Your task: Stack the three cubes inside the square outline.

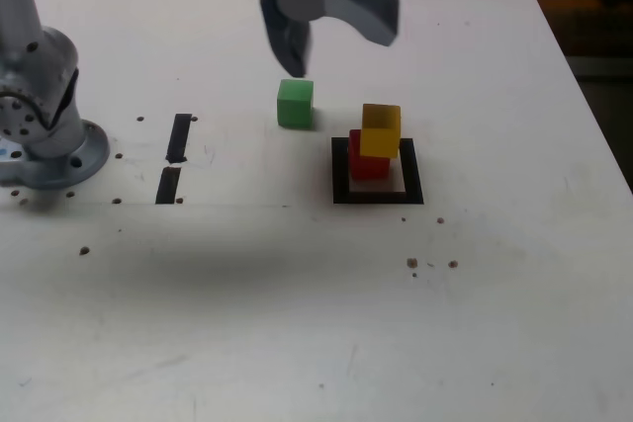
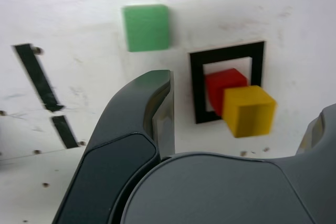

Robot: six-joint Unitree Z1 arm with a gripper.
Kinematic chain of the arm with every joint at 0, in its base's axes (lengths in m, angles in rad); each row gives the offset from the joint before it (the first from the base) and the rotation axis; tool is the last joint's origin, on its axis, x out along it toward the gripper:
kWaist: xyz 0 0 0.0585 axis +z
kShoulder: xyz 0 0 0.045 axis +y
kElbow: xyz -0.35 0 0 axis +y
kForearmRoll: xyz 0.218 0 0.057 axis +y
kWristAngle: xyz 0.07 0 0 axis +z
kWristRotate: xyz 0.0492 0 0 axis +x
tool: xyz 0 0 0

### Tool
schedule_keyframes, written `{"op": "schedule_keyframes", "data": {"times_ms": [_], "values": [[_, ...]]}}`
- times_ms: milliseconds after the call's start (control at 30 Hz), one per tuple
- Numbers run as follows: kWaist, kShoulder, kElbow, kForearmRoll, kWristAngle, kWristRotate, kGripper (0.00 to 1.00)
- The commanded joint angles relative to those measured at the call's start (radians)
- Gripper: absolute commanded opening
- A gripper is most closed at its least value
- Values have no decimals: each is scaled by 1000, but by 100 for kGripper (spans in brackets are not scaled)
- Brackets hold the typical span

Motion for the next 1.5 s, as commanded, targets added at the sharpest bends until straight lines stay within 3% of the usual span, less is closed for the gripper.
{"op": "schedule_keyframes", "data": {"times_ms": [0,533,1100,1467], "values": [[15,-14,8,14,9,10,100],[170,17,86,16,29,182,99],[231,181,144,-119,-8,254,99],[265,228,180,-169,-40,286,98]]}}
